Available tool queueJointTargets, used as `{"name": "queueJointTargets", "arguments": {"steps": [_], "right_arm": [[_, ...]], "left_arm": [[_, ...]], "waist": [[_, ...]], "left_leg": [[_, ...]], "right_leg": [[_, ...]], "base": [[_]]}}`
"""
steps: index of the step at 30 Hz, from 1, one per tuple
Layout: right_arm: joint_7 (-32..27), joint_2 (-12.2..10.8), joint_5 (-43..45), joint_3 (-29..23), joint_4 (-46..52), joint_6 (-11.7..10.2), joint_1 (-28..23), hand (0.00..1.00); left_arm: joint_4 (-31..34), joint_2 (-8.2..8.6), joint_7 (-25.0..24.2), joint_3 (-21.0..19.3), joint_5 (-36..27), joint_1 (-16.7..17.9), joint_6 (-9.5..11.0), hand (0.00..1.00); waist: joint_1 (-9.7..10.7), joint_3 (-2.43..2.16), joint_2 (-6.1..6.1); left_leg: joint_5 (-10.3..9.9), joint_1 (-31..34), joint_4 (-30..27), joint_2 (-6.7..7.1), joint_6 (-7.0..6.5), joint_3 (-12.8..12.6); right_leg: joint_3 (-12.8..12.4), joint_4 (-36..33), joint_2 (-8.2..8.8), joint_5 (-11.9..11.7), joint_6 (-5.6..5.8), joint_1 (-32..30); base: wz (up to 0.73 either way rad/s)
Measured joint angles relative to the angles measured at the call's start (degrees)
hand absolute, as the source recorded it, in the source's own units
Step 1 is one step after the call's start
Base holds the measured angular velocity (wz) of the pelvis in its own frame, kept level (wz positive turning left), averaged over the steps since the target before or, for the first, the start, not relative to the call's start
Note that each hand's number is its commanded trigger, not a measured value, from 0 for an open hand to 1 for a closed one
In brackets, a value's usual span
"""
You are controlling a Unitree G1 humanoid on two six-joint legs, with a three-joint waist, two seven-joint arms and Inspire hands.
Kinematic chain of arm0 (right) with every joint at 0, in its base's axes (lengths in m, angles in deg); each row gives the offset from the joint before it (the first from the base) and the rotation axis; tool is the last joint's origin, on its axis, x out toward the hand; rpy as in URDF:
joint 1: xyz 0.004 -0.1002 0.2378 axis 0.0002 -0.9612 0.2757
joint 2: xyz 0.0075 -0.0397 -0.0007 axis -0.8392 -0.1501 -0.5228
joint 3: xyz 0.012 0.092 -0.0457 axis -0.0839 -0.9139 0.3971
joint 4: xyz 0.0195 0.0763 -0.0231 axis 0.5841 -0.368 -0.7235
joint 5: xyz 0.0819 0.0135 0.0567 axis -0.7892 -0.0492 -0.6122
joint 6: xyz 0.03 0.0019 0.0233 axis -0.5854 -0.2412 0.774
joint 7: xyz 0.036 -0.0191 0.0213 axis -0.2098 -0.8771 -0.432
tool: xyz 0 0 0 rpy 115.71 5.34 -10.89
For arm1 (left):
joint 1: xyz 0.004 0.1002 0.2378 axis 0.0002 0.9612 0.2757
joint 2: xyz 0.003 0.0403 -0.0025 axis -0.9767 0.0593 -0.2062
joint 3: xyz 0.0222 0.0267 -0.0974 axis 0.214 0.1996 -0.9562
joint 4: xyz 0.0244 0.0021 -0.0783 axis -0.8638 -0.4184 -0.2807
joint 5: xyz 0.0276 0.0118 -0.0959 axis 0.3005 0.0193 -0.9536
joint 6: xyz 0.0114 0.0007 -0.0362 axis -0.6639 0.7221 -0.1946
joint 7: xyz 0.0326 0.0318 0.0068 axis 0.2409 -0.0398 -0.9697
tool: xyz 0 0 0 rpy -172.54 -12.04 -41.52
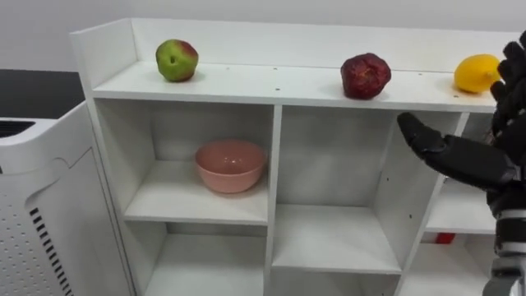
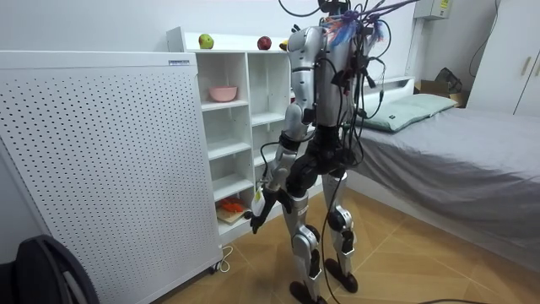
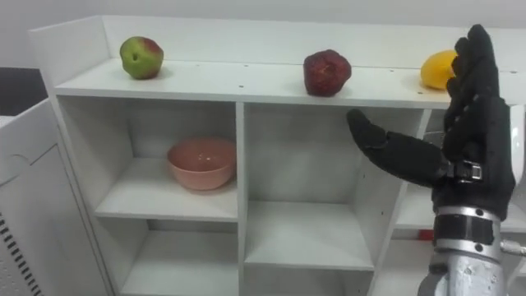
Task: Arrange fruit in the closet
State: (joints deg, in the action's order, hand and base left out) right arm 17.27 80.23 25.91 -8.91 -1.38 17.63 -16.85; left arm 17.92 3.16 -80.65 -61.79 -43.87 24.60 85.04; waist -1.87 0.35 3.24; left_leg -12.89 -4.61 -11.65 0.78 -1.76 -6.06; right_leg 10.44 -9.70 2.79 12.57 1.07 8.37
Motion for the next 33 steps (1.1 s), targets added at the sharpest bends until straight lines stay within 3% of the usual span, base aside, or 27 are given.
{"name": "queueJointTargets", "arguments": {"steps": [13,17,24,33], "right_arm": [[3.2,1.35,-0.81,0.8,-8.2,2.7,7.31,0.0],[3.51,3.34,-1.64,1.1,-11.74,3.25,10.09,0.0],[3.44,3.66,-2.76,1.1,-12.21,4.48,11.71,0.0],[3.28,6.12,-5.83,2.32,-12.2,4.48,12.79,0.0]], "left_arm": [[1.11,-1.02,-1.75,0.24,0.03,-1.34,-2.45,0.0],[1.24,-1.15,-1.85,0.23,0.01,-1.44,-2.58,0.0],[2.18,-1.18,-1.88,0.21,0.03,-1.24,-2.57,0.0],[3.32,-1.38,-0.36,0.17,0.06,-1.14,-2.42,0.0]], "waist": [[-0.3,0.43,1.28],[-0.25,0.28,1.53],[-0.42,0.11,1.72],[-2.75,-0.08,1.9]], "left_leg": [[0.01,0.16,0.36,0.03,0.02,0.28],[0.01,0.37,0.09,0.05,0.02,0.54],[0.07,0.81,-0.24,0.04,0.09,0.67],[0.07,0.19,0.02,-0.04,0.1,1.36]], "right_leg": [[1.49,0.06,0.0,0.0,0.01,-0.19],[2.22,0.06,0.07,-0.02,0.03,-0.19],[2.29,0.04,0.04,-0.02,0.02,-0.49],[2.4,0.13,0.0,-0.02,0.02,-0.16]], "base": [[0.01],[0.02],[0.0],[0.03]]}}
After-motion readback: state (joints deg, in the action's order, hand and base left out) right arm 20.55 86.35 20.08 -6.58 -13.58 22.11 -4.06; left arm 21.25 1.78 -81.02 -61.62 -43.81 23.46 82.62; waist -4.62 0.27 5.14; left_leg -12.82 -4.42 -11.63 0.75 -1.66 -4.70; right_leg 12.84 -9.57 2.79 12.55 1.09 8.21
